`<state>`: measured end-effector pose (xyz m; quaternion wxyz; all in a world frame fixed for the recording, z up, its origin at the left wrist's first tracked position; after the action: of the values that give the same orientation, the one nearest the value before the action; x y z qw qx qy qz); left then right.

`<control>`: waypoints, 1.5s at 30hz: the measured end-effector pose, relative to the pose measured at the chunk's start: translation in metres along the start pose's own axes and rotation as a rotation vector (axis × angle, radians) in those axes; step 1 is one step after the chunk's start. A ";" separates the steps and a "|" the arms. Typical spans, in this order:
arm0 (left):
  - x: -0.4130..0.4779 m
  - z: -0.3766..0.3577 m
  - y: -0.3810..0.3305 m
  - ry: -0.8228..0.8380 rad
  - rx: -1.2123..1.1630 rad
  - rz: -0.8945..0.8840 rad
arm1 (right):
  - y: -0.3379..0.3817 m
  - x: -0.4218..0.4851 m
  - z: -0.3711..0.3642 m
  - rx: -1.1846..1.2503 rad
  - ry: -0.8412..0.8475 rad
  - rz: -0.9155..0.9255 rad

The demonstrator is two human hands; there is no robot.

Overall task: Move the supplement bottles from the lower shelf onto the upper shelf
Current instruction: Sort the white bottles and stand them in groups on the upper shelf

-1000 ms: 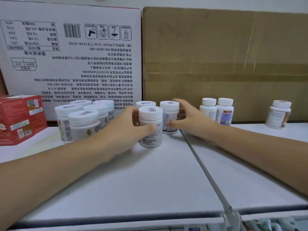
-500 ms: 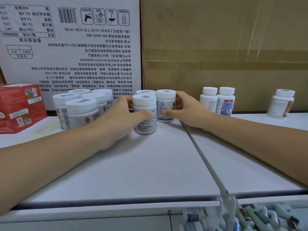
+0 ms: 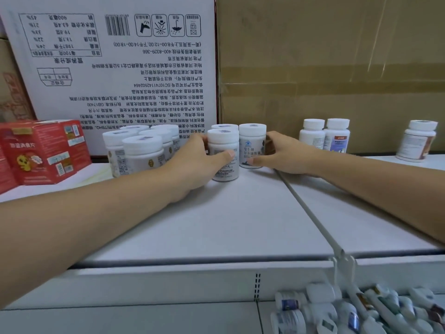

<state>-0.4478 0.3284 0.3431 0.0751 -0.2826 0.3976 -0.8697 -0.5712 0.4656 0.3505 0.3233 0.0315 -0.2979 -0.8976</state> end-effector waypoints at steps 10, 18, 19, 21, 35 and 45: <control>-0.065 0.010 -0.028 0.261 0.380 0.206 | 0.001 -0.094 0.039 -0.482 0.107 0.043; -0.139 -0.024 -0.113 0.414 0.672 -0.010 | -0.045 -0.211 0.078 -0.439 0.073 0.122; -0.149 -0.029 -0.120 0.422 0.718 -0.043 | -0.051 -0.227 0.083 -0.451 0.069 0.131; -0.168 -0.039 -0.136 0.422 0.781 -0.110 | -0.065 -0.255 0.092 -0.485 0.050 0.145; -0.268 -0.172 -0.109 0.657 0.702 -0.317 | -0.196 -0.347 0.044 -0.643 0.182 0.036; -0.226 -0.292 0.036 0.793 0.699 -0.359 | -0.291 -0.269 -0.084 -0.535 0.273 -0.021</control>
<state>-0.4249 0.5742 0.0663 -0.1405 0.0445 0.0290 -0.9887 -0.5014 0.7620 0.0836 0.3477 0.0689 -0.0043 -0.9350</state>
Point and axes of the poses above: each hand's wrist, its own x-axis towards the middle knuckle, its own z-axis out of the back of the hand, y = z × x, the point moved 10 cm from there along x, towards the middle knuckle, and after that the axes turned 11 degrees about -z, right-handed, at the moved point
